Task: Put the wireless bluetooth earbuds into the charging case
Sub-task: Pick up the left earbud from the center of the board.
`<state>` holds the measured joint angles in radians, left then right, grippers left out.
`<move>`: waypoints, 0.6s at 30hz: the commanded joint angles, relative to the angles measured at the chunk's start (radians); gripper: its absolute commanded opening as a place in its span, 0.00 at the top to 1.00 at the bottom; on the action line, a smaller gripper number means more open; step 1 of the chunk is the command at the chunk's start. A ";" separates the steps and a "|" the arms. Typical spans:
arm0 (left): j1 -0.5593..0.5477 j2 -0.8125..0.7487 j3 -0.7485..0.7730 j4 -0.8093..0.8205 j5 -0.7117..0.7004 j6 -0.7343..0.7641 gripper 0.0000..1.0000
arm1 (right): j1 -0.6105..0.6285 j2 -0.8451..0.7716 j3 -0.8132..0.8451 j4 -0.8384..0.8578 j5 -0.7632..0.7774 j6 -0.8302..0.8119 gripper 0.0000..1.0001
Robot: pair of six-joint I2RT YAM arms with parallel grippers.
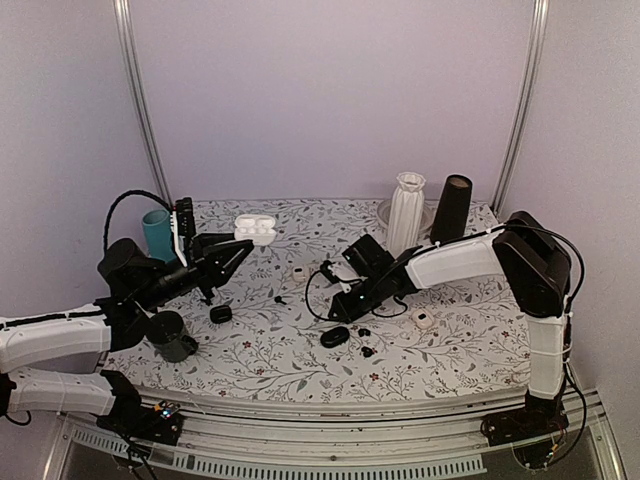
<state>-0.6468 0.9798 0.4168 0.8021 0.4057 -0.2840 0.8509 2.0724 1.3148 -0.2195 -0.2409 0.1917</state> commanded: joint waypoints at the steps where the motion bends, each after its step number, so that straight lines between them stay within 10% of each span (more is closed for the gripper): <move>1: 0.010 0.006 -0.002 0.018 -0.003 -0.003 1.00 | 0.004 -0.056 -0.028 0.017 0.000 0.019 0.91; 18: 0.015 0.170 0.058 0.083 0.210 0.032 1.00 | -0.039 -0.371 -0.098 0.014 -0.012 0.027 0.95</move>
<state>-0.6445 1.1244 0.4286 0.8284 0.5190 -0.2794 0.8169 1.8343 1.2213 -0.2028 -0.2493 0.2283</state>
